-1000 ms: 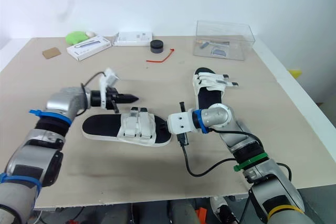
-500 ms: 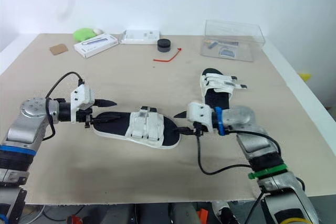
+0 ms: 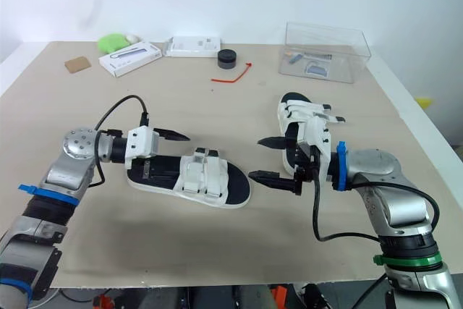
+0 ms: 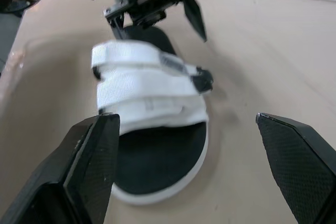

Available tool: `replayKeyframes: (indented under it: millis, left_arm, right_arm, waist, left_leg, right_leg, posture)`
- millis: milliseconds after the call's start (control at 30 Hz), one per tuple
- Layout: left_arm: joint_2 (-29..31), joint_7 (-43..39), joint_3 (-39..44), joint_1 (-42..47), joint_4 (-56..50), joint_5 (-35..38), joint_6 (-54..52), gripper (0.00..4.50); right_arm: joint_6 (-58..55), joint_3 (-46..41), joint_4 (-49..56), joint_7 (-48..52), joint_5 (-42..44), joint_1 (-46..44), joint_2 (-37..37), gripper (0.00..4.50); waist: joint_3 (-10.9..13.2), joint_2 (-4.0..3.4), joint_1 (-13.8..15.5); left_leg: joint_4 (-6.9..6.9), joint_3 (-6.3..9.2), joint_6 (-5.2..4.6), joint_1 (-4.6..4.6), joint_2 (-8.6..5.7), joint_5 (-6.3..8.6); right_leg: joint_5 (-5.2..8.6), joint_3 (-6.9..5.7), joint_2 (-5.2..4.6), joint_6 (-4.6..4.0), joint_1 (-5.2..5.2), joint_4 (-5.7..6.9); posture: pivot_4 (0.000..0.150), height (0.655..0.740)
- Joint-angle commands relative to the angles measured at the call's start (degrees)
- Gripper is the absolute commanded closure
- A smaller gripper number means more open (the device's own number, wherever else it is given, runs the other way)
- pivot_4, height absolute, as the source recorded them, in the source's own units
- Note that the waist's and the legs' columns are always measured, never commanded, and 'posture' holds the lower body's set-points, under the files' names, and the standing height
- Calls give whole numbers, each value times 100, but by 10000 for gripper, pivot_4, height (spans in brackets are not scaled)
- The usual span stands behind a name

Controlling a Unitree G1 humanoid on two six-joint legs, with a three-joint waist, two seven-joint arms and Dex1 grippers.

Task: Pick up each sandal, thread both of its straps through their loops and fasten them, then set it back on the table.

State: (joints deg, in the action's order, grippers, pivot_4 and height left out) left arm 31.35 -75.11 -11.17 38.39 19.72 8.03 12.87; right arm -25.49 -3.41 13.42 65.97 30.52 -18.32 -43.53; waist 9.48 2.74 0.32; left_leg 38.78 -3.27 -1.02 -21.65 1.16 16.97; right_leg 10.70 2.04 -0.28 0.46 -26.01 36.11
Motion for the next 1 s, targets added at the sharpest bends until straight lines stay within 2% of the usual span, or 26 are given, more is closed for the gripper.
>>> replayKeyframes:
  millis: [33, 200, 300, 367, 400, 433, 467, 500, 533, 633, 800, 1000]
  left_arm:
    - [-251, -56, -132, 174, 62, 24, 199, 0]
    - [-588, -177, -212, 236, 148, 232, -225, 0]
    - [-689, -147, -198, 251, 293, 210, -383, 8434]
    - [-709, -83, -173, 245, 322, 175, -405, 18982]
    - [-714, -22, -148, 245, 330, 163, -445, 21507]
    - [-719, 22, -131, 244, 330, 155, -478, 26660]
    - [-714, 92, -107, 250, 343, 135, -495, 29871]
    - [-694, 410, -20, 298, 394, 26, -614, 32179]
    - [-674, 889, 126, 396, 472, -99, -872, 36490]
    - [-587, 2002, 486, 737, 782, -314, -1483, 37607]
    - [-467, 4558, 1622, 1481, 1573, -291, -2831, 37607]
    - [-487, 5743, 1932, 1454, 1918, -468, -3230, 37607]
  right_arm:
    - [151, -213, 368, -128, 44, 77, -40, 477]
    - [-62, -319, 724, -353, 328, 227, 27, 477]
    - [-96, -360, 788, -397, 397, 285, -10, 0]
    - [-104, -370, 787, -409, 429, 290, -28, 0]
    - [-101, -363, 776, -411, 435, 282, -32, 0]
    - [-97, -360, 769, -410, 439, 280, -36, 0]
    - [-92, -344, 752, -412, 433, 267, -29, 0]
    - [-62, -302, 722, -412, 400, 240, -8, 0]
    - [-36, -257, 691, -417, 366, 206, 19, 0]
    - [33, -181, 587, -450, 278, 107, 79, 0]
    - [330, 110, 114, -694, -169, -289, 364, 0]
    - [747, 522, -301, -458, -532, -557, 548, 0]
  waist:
    - [0, 0, 1]
    - [0, -1, 1]
    - [0, -1, 1]
    - [0, -1, 2]
    - [0, -1, 2]
    - [0, -1, 2]
    - [0, -1, 2]
    - [0, -1, 2]
    - [0, -1, 2]
    - [0, -1, -4]
    - [2, -1, -41]
    - [2, -4, 1]
  left_leg:
    - [3, 0, 0, 0, 0, 0]
    - [24, 5, 0, -6, 0, 0]
    - [53, 9, -12, -16, 3, 7]
    - [66, 14, -12, -23, 3, 7]
    - [71, 17, -12, -27, 3, 7]
    - [78, 19, -12, -31, 4, 7]
    - [82, 19, -12, -32, 4, 7]
    - [86, 19, -12, -33, 4, 7]
    - [89, 20, -12, -33, 4, 7]
    - [95, 21, -12, -34, 4, 7]
    - [111, 20, -15, -39, 28, 0]
    - [111, 23, -10, -50, 31, 3]
  right_leg:
    - [0, 0, 0, 1, 1, 1]
    - [-5, -2, 3, 8, 4, 5]
    - [-7, -3, 7, 12, 5, 9]
    - [-9, -8, 7, 15, 5, 10]
    - [-10, -10, 7, 15, 5, 10]
    - [-13, -13, 7, 17, 5, 11]
    - [-15, -12, 7, 19, 5, 11]
    - [-17, -12, 7, 20, 6, 11]
    - [-18, -13, 7, 21, 8, 11]
    - [-23, -12, 7, 23, 9, 12]
    - [-40, -12, 31, 26, 3, 15]
    - [-56, -27, 25, -2, -8, 20]
  posture:
    - [1500, 7400]
    - [1500, 7400]
    - [1500, 7400]
    - [1500, 7400]
    - [1500, 7400]
    - [1500, 7400]
    - [1500, 7400]
    - [1500, 7400]
    - [1500, 7400]
    - [1500, 7400]
    - [1500, 7400]
    - [1500, 7400]
